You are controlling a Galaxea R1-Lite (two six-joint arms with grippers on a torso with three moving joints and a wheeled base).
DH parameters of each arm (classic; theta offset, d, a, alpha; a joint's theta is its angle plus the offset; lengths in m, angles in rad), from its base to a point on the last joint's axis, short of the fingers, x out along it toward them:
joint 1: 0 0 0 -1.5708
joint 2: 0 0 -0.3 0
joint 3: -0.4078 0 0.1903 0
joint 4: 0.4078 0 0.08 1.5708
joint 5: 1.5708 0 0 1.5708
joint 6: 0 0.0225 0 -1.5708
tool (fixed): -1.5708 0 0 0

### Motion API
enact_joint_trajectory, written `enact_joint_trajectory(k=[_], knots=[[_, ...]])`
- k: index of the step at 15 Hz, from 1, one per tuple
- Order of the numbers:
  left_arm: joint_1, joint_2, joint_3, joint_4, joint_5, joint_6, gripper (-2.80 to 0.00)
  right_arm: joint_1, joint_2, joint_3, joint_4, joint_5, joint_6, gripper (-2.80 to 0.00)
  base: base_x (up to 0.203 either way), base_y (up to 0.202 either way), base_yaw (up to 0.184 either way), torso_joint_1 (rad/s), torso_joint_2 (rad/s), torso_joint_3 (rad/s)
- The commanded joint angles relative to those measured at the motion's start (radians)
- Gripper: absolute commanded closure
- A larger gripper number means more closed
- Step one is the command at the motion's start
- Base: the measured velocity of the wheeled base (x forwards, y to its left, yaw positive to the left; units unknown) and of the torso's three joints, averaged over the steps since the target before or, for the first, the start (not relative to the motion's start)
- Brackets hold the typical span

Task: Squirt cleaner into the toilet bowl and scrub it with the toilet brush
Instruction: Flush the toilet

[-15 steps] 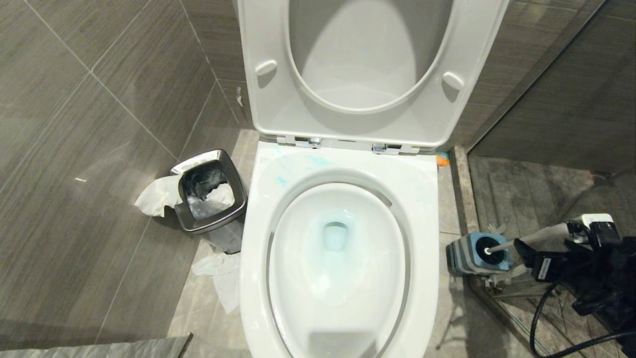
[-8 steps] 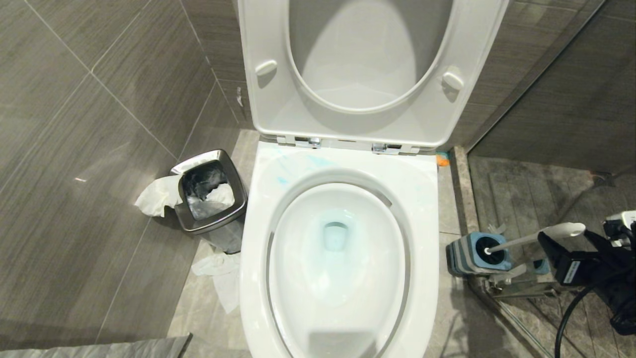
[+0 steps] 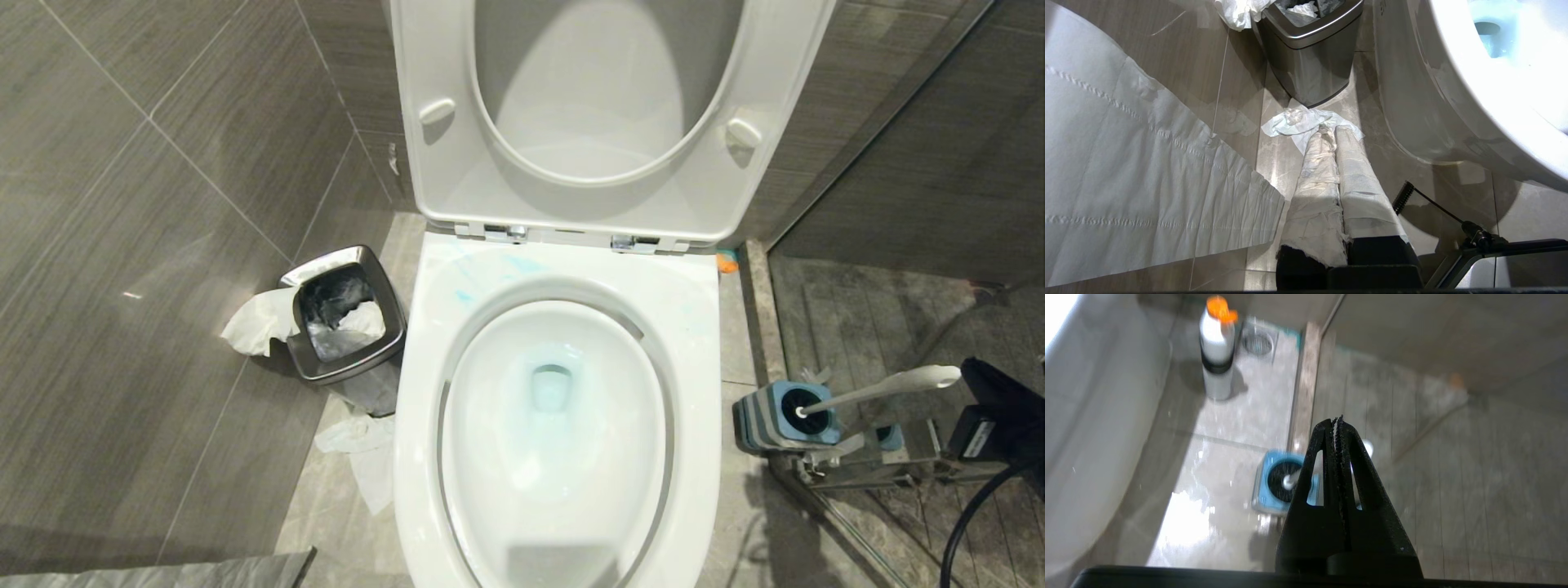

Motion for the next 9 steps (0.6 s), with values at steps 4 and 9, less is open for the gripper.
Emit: enact_joint_trajectory(k=[4, 9], knots=[[0.0, 0.0, 0.0, 0.0, 0.0, 0.0, 0.0, 0.0, -0.26, -0.114, 0.26, 0.0, -0.039, 0.0, 0.0, 0.0, 0.0, 0.0, 0.0, 0.0], [0.0, 0.0, 0.0, 0.0, 0.0, 0.0, 0.0, 0.0, -0.51, -0.213, 0.619, -0.001, -0.04, 0.0, 0.0, 0.0, 0.0, 0.0, 0.0, 0.0]])
